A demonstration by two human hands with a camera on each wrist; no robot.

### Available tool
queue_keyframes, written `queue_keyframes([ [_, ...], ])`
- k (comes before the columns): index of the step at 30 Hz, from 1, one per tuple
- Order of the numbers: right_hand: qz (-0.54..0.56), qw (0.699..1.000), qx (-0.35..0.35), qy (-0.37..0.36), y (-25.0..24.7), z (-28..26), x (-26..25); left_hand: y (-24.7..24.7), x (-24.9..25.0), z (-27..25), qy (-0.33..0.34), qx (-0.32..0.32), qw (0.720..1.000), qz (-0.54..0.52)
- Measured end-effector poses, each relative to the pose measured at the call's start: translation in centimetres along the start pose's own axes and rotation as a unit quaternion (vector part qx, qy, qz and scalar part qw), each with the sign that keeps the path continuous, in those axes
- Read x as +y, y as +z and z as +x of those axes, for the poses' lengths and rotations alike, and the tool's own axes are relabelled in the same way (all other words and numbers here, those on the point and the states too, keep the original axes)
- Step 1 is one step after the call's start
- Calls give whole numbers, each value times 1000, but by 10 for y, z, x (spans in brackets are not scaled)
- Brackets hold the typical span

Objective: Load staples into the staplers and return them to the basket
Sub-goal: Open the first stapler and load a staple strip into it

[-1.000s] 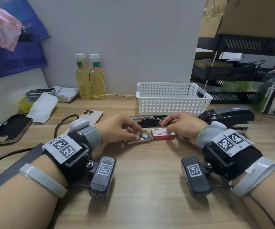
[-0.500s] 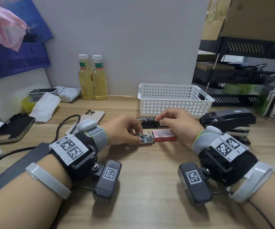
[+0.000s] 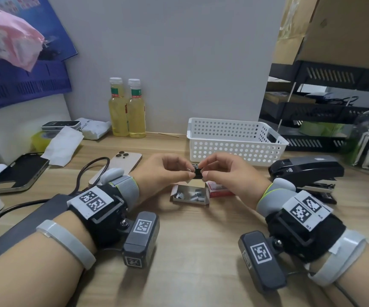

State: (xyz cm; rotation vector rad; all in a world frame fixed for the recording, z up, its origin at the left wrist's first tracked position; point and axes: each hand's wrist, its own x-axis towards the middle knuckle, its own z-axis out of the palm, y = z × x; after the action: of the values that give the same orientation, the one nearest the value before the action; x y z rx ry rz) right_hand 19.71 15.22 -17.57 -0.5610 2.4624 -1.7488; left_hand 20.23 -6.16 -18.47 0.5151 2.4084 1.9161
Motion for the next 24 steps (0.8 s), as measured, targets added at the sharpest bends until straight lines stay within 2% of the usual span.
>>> queue_keyframes([
  [3,63,997,-35,9,10,-1,-7,-1,-3,2,-26,0,994,-107],
  [6,106,994,-22,-3,18,2,-14,-3,-4,4,-60,6,979,-196],
  [10,84,996,4,-8,26,15,-22,-8,-7,7,-61,35,959,-274],
  [15,51,998,12,24,33,34,-30,-11,-10,9,-60,56,942,-327],
  [19,44,999,28,11,36,49,-38,-18,-8,11,-48,63,923,-377],
  [24,37,999,32,20,39,58,-42,-22,-9,14,-44,81,916,-391],
])
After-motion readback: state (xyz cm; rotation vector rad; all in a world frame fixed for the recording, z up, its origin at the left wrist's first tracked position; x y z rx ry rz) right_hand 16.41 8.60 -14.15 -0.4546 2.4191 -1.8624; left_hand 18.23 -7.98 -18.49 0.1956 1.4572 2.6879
